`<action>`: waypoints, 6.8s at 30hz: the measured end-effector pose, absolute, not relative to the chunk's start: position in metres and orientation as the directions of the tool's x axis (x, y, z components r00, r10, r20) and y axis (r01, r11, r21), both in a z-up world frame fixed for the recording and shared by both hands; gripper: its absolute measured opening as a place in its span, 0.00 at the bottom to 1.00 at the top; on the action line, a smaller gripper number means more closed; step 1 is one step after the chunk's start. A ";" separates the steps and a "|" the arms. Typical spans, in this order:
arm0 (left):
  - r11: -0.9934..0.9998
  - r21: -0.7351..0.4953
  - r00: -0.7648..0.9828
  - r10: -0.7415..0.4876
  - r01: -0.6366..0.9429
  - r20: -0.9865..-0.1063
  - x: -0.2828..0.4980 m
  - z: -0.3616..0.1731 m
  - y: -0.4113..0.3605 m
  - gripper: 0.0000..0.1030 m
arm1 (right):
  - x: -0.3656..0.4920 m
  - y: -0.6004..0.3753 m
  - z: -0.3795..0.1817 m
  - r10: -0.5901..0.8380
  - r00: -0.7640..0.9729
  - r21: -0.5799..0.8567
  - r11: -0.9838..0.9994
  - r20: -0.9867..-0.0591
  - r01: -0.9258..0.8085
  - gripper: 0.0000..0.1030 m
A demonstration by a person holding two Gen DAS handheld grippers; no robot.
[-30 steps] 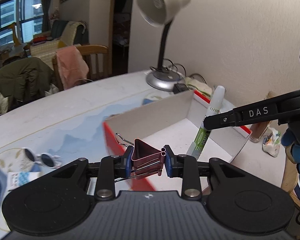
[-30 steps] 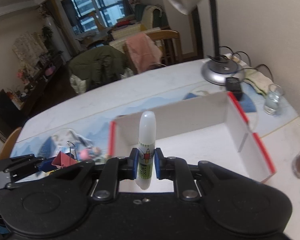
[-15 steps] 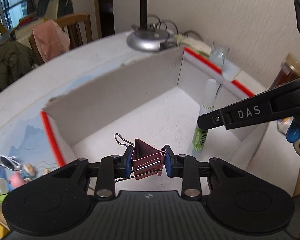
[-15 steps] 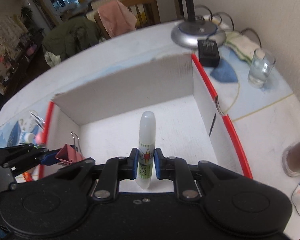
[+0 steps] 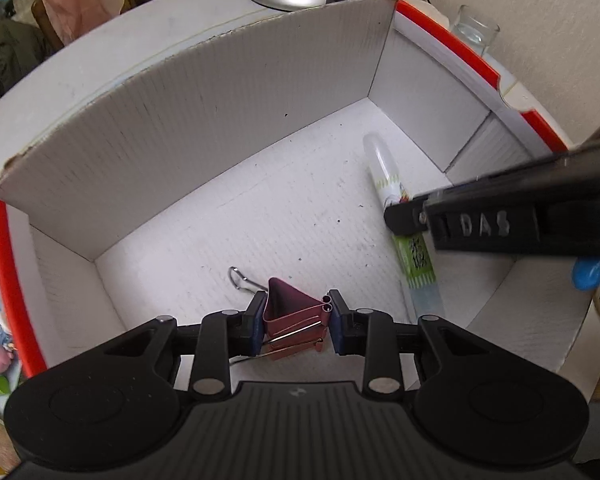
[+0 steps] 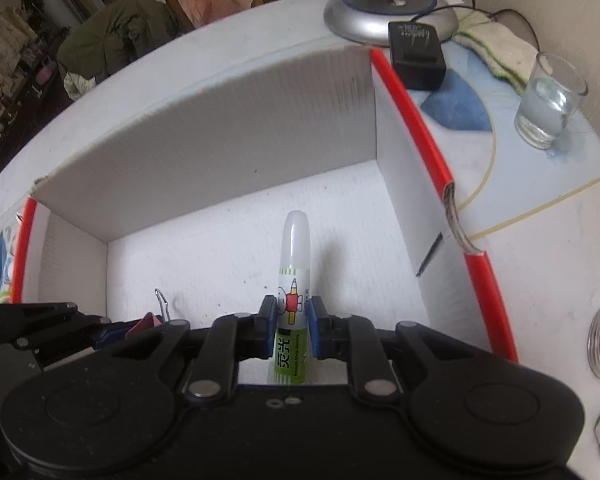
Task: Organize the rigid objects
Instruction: 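Carry the binder clip and glue stick with both grippers into the red shoebox, then open both grippers to drop the clip and glue stick in the box, then withdraw both grippers from the box back toward the mat, then grasp the clear jar of blue beads with the right gripper while the left grasps the teal eraser, then carry the teal eraser and bead jar with both grippers into the shoebox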
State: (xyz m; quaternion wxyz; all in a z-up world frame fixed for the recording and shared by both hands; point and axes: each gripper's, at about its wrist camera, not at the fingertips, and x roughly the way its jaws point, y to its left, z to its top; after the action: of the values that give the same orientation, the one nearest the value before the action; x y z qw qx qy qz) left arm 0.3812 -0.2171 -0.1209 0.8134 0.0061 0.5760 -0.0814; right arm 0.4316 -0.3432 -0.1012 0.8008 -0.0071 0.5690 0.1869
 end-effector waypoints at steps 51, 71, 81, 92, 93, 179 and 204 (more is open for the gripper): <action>0.991 -0.131 0.707 -0.083 -0.014 -0.702 0.182 -0.011 -0.091 0.74 | 0.264 -0.289 -0.011 0.484 0.497 0.260 0.852 -0.720 -0.454 0.85; 0.983 -0.136 0.738 0.000 -0.125 -0.675 0.087 -0.050 0.035 1.00 | 0.191 -0.189 -0.042 0.480 0.449 0.263 0.846 -0.754 -0.463 0.96; 0.961 -0.159 0.706 0.050 -0.227 -0.706 0.062 -0.103 0.077 1.00 | 0.192 -0.132 -0.071 0.483 0.352 0.300 0.835 -0.802 -0.462 0.96; 0.963 -0.130 0.677 0.067 -0.236 -0.733 0.069 -0.141 0.086 1.00 | 0.204 -0.076 -0.108 0.436 0.265 0.285 0.841 -0.860 -0.460 0.87; 0.963 -0.128 0.672 0.069 -0.238 -0.737 0.070 -0.144 0.086 1.00 | 0.204 -0.072 -0.111 0.429 0.261 0.278 0.843 -0.865 -0.461 0.87; 0.989 -0.066 0.699 -0.141 0.134 -0.701 0.271 -0.021 -0.169 0.31 | 0.336 -0.333 -0.028 0.491 0.523 0.401 0.871 -0.697 -0.283 0.38; 0.992 0.010 0.511 -0.055 0.123 -0.858 0.408 -0.095 -0.212 0.31 | 0.380 -0.347 -0.097 0.413 0.418 0.236 0.880 -0.809 -0.412 0.38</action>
State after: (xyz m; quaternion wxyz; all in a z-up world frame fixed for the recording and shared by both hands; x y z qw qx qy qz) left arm 0.4080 -0.2120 -0.0954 0.8686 0.0346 0.4917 -0.0510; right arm 0.3796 -0.3467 -0.0965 0.8419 0.0002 0.4807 0.2450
